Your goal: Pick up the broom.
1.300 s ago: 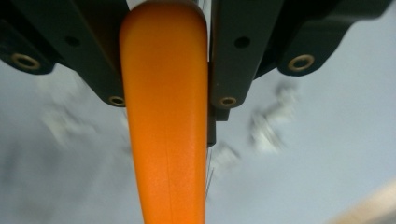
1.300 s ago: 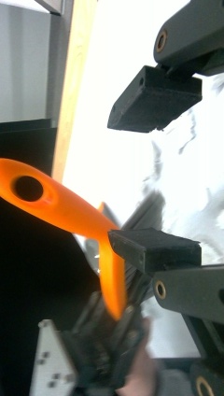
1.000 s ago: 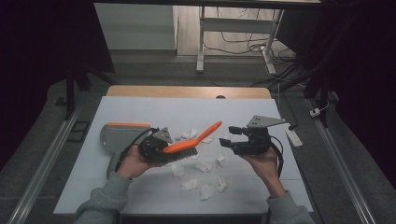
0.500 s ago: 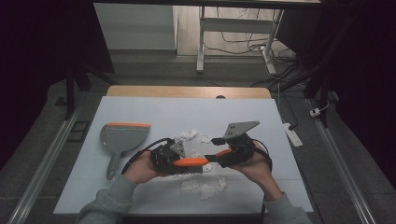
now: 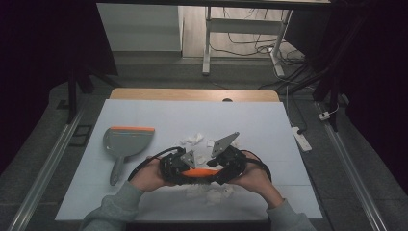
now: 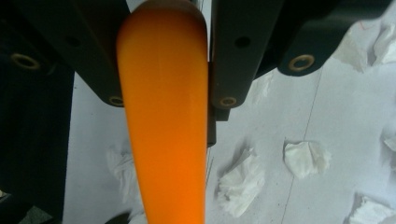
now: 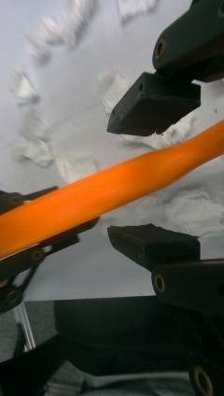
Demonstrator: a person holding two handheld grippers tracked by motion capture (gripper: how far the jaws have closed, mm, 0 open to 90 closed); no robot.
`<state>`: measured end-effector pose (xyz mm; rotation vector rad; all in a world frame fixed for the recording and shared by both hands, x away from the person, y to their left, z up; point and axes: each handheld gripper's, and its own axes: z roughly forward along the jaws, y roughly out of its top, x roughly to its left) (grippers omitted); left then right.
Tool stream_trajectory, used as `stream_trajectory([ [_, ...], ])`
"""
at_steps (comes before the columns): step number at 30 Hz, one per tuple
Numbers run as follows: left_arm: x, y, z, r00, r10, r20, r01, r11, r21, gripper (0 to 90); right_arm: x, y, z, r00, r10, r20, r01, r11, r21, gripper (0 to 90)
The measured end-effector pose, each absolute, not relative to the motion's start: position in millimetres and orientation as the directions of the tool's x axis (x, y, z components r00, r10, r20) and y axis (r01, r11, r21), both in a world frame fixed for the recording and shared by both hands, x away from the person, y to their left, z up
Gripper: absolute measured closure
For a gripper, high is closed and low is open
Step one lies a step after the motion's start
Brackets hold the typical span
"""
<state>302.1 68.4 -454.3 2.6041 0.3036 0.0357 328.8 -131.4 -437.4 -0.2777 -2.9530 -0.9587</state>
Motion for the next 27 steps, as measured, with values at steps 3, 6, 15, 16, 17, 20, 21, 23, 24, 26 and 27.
stream_trajectory([
  [3, 301, 68, -454, 0.976, 0.214, -0.028, 0.2, -0.847, 0.493, 77.7, 330, -129, -443, -0.984, 0.154, 0.089, 0.177, 0.814, 0.553, 51.8],
  [6, 301, 68, -454, 0.979, 0.2, -0.032, 0.189, -0.847, 0.497, 77.7, 329, -129, -447, -0.99, 0.122, 0.073, 0.142, 0.834, 0.533, 62.9],
  [15, 303, 73, -454, 0.979, 0.201, -0.02, 0.182, -0.832, 0.524, 76.2, 325, -131, -446, -0.995, 0.097, 0.026, 0.096, 0.829, 0.55, 66.0],
  [16, 304, 74, -453, 0.979, 0.203, -0.017, 0.181, -0.828, 0.53, 75.4, 325, -131, -445, -0.995, 0.101, 0.014, 0.092, 0.828, 0.552, 66.2],
  [17, 305, 76, -453, 0.978, 0.206, -0.021, 0.185, -0.823, 0.537, 74.9, 325, -132, -444, -0.994, 0.108, 0.013, 0.097, 0.826, 0.555, 66.4],
  [20, 302, 81, -450, 0.962, 0.271, 0.039, 0.2, -0.792, 0.577, 65.4, 325, -133, -442, -0.992, 0.125, -0.007, 0.099, 0.816, 0.57, 67.2],
  [21, 301, 84, -447, 0.951, 0.306, 0.051, 0.217, -0.772, 0.597, 56.5, 326, -134, -441, -0.991, 0.135, -0.015, 0.102, 0.811, 0.577, 67.4],
  [23, 300, 91, -442, 0.923, 0.378, 0.074, 0.249, -0.732, 0.635, 43.1, 327, -137, -439, -0.986, 0.164, -0.034, 0.112, 0.797, 0.594, 67.6],
  [24, 299, 96, -440, 0.906, 0.415, 0.083, 0.265, -0.709, 0.653, 38.5, 329, -139, -438, -0.984, 0.176, -0.033, 0.12, 0.788, 0.604, 67.7],
  [26, 296, 108, -438, 0.866, 0.492, 0.086, 0.307, -0.66, 0.685, 30.3, 331, -143, -436, -0.979, 0.201, -0.028, 0.141, 0.77, 0.622, 67.8],
  [27, 295, 114, -439, 0.848, 0.524, 0.076, 0.332, -0.638, 0.694, 30.2, 332, -146, -435, -0.977, 0.213, -0.03, 0.148, 0.765, 0.627, 67.8],
])
